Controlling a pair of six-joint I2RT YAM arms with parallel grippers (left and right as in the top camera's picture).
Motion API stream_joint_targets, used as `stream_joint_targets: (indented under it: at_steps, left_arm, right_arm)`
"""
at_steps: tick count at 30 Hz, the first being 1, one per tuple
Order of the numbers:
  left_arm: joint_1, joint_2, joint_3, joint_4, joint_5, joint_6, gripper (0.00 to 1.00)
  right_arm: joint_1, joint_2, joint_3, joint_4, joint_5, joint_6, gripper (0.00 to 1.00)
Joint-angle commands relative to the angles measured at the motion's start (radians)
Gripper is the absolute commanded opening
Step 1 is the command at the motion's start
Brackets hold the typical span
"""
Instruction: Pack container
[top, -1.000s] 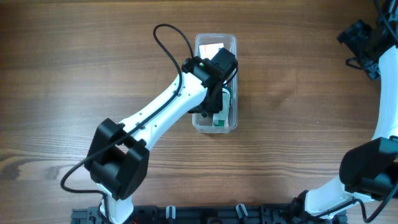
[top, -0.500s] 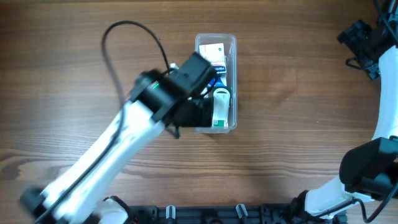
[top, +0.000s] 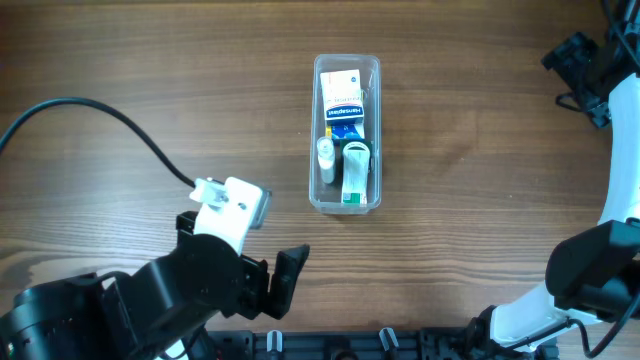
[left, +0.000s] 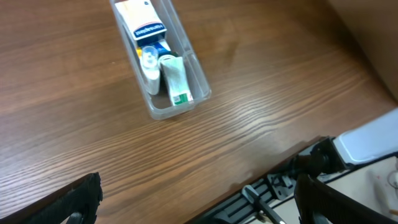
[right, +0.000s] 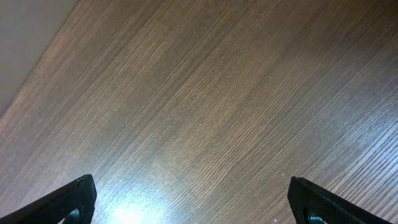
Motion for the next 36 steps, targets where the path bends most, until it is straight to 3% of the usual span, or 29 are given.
stream_joint_targets:
  at_steps: [1, 9, 13, 16, 20, 25, 32, 36]
  left_arm:
    - [-0.008, -0.002, 0.008, 0.0, -0.04, -0.006, 1.0]
    - [-0.008, 0.02, 0.008, -0.02, -0.007, 0.0, 1.0]
    - [-0.01, 0.084, 0.004, -0.021, -0.001, 0.135, 1.0]
    - [-0.008, 0.098, -0.068, 0.045, 0.001, 0.187, 1.0]
    - [0.017, 0.013, -0.323, 0.252, 0.011, 0.251, 1.0]
    - [0.227, -0.225, -0.745, 0.637, 0.24, 0.417, 1.0]
    - [0.672, -0.562, -1.173, 1.007, 0.475, 0.421, 1.0]
    - [0.853, -0.731, -1.349, 1.155, 0.586, 0.421, 1.0]
  right_arm:
    - [0.002, 0.006, -0.004, 0.002, -0.005, 0.016, 1.0]
    - [0.002, 0.006, -0.004, 0.002, -0.005, 0.016, 1.0]
    - [0.002, 0.006, -0.004, 0.002, -0.005, 0.016, 1.0]
    - [0.002, 0.006, -0.004, 0.002, -0.005, 0.016, 1.0]
    - [0.002, 0.006, -0.004, 0.002, -0.005, 0.016, 1.0]
    - [0.002, 0.006, -0.004, 0.002, -0.005, 0.016, 1.0]
    - [0.002, 0.006, -0.004, 0.002, -0.005, 0.016, 1.0]
    - [0.007, 0.006, -0.004, 0.003, -0.006, 0.016, 1.0]
